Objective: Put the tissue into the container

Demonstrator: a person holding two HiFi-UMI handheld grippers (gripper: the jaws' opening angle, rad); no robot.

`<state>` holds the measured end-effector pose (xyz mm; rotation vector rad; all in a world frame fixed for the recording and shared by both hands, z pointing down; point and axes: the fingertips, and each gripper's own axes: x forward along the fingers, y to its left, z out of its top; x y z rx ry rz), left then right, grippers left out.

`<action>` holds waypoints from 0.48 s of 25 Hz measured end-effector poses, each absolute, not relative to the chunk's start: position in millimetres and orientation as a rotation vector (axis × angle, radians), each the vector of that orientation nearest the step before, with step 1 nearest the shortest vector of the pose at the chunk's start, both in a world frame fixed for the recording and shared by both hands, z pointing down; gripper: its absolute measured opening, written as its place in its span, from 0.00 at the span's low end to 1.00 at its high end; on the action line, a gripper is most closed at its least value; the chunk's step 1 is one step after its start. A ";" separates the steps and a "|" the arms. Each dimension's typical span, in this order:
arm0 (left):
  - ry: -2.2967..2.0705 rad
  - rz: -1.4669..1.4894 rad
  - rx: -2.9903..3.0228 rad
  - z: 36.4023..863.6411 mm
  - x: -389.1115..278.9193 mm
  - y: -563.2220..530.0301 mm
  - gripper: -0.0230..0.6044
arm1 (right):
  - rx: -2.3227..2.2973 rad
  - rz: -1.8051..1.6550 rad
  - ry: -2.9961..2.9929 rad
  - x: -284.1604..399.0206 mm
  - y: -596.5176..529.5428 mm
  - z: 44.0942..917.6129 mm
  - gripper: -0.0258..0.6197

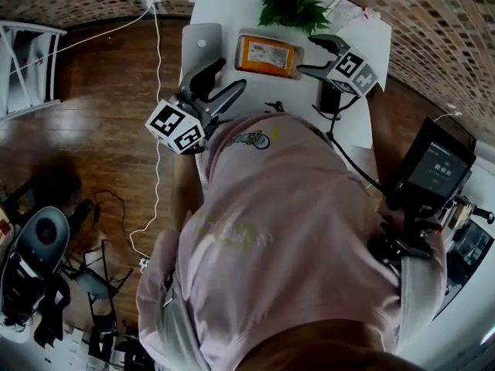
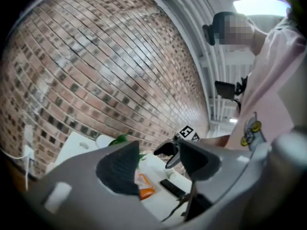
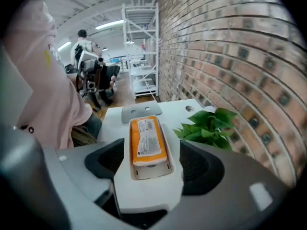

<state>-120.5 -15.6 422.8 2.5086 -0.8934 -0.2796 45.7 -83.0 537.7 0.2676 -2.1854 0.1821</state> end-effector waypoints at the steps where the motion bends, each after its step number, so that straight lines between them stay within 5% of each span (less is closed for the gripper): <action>1: -0.822 -0.265 2.532 423.9 -97.3 -30.7 0.44 | 0.338 0.236 -2.220 59.3 -78.6 533.6 0.61; 3: -0.684 -0.218 2.503 453.7 -47.5 -63.8 0.42 | 0.486 0.378 -2.289 88.0 -66.0 532.3 0.60; 6: -0.551 0.121 2.228 579.1 11.4 -90.1 0.25 | 0.734 0.618 -2.355 128.9 -44.6 534.7 0.60; 7: -0.526 0.217 2.136 607.9 18.0 -88.7 0.05 | 0.805 0.679 -2.362 139.6 -36.4 534.9 0.60; 12: -0.461 -0.007 2.135 537.7 -7.9 -71.4 0.04 | 1.028 0.752 -2.404 168.3 -16.4 523.7 0.54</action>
